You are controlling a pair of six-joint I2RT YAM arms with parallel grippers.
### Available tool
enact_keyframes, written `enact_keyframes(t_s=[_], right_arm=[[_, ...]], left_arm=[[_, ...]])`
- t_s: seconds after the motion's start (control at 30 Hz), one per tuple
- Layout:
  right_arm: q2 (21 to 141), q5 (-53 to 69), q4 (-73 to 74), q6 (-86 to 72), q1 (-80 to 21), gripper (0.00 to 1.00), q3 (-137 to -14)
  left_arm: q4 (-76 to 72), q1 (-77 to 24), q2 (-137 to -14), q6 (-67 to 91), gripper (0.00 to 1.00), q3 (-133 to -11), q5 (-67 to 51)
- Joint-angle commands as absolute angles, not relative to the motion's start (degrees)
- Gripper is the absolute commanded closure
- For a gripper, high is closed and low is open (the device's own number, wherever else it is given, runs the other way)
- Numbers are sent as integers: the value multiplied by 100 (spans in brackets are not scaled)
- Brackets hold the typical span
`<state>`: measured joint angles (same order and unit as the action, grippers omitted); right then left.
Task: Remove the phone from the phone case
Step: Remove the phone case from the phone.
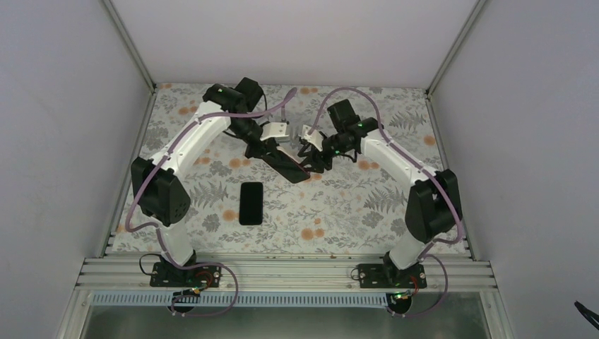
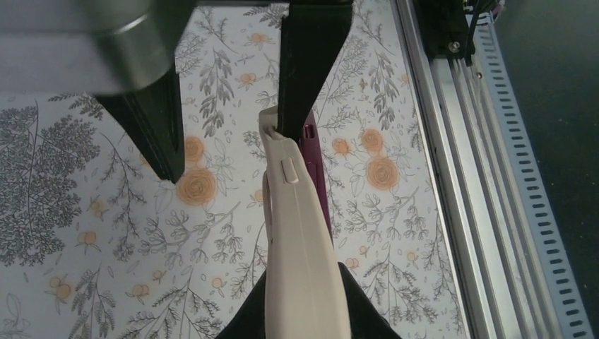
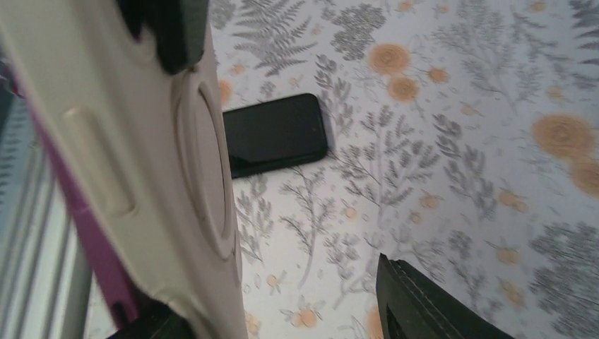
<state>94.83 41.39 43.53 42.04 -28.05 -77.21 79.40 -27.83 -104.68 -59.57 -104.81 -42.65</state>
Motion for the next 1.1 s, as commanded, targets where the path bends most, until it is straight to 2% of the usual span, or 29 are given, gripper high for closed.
enact_keyframes(t_s=[0.0, 0.07, 0.17, 0.2, 0.27, 0.3, 0.33, 0.37, 0.43, 0.5, 0.63, 0.7, 0.8, 0.9, 1.0, 1.07], right_arm=[[10099, 6286, 4279, 4263, -3198, 47, -8361], [10322, 6690, 4731, 4442, -3213, 62, -8611], [10534, 6992, 5292, 4656, -3217, 89, -8934], [10566, 7056, 5388, 4672, -3199, 95, -8980], [10562, 7273, 5492, 4688, -3128, 96, -8952], [10540, 7390, 5485, 4655, -3058, 96, -8905], [10493, 7501, 5424, 4569, -2968, 96, -8843], [10439, 7573, 5372, 4493, -2868, 96, -8796], [10321, 7536, 5284, 4350, -2622, 96, -8720], [10187, 7289, 5027, 4003, -2350, 96, -8631], [9947, 6605, 4477, 3187, -1757, 96, -8554], [9777, 6239, 3935, 2581, -1510, 96, -8495], [9200, 4982, 2454, 1018, -1350, 96, -8165], [8635, 2858, 1333, -138, -1541, 97, -7897], [8471, 1463, 1039, -620, -1836, 97, -8172], [8623, 1310, 1157, -907, -1939, 97, -8520]], left_arm=[[6992, -3010, -10216, -5907, 98, -10645, -5700], [6681, -2982, -10117, -5730, 98, -10465, -5428], [6279, -2938, -9998, -5467, 98, -10246, -4968], [6154, -2922, -9968, -5368, 97, -10207, -4822], [5910, -2918, -9918, -5174, 93, -10115, -4512], [5826, -2920, -9884, -5094, 86, -10082, -4393], [5772, -2918, -9861, -5037, 63, -10073, -4273], [5705, -2910, -9827, -4934, 51, -10065, -4132], [5654, -2885, -9741, -4756, 38, -10125, -3916], [5397, -2776, -9490, -4646, 3, -10046, -3790], [4775, -2743, -8875, -4516, 0, -9701, -3070], [3970, -2749, -8434, -4248, 0, -9245, -2639], [2532, -2908, -8078, -3868, 0, -8604, -1968], [1705, -3190, -8209, -3478, 0, -8382, -1399], [555, -3454, -8378, -3269, 0, -7964, -1045], [281, -3562, -8782, -2902, 0, -8171, -837]])
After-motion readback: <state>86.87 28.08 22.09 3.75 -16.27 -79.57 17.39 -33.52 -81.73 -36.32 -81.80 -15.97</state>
